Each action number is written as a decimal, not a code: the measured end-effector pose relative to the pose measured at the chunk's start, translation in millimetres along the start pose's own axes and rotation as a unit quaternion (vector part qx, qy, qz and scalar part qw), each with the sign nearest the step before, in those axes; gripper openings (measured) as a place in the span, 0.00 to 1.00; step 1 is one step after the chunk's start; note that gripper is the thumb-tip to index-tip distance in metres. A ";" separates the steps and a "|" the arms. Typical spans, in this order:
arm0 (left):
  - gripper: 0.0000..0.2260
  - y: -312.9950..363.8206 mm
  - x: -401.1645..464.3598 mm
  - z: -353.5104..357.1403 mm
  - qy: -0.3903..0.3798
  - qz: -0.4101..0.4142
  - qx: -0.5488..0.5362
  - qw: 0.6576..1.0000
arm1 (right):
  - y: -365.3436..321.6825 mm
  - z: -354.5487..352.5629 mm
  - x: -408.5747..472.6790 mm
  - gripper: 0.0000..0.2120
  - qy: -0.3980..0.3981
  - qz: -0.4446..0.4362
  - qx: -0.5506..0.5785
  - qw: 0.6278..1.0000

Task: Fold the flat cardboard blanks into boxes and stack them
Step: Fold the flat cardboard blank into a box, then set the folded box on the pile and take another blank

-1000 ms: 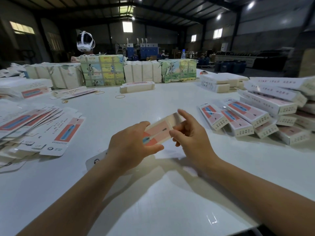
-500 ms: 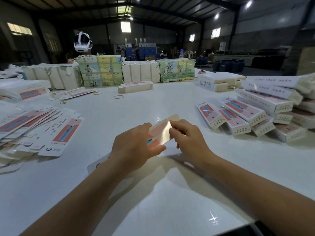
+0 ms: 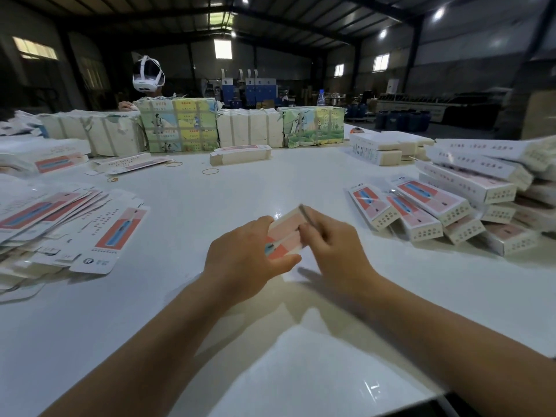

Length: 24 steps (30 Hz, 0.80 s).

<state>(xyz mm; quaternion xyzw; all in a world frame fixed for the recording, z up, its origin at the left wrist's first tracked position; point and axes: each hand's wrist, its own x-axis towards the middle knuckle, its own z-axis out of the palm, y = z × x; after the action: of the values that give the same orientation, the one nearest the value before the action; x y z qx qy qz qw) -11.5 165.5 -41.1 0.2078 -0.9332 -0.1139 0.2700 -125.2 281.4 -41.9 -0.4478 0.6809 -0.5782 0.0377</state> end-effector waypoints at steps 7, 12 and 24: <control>0.25 -3.5 -1.8 -0.1 0.028 0.009 0.068 0.997 | -8.7 4.1 -6.9 0.18 -0.051 0.056 0.075 0.994; 0.30 -5.0 -1.3 -1.3 0.046 0.030 0.085 0.995 | -7.7 -3.4 2.8 0.13 -0.052 0.124 0.258 0.957; 0.32 -0.1 -5.7 -4.5 0.089 0.056 0.058 0.993 | -7.3 -4.6 0.1 0.16 -0.018 0.084 0.277 0.957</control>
<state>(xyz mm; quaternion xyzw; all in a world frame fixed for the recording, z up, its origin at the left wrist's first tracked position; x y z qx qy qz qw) -4.6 167.5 -40.1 0.1795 -0.9206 -0.0252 0.3459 -123.8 285.3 -34.3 -0.3713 0.5285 -0.7309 0.2206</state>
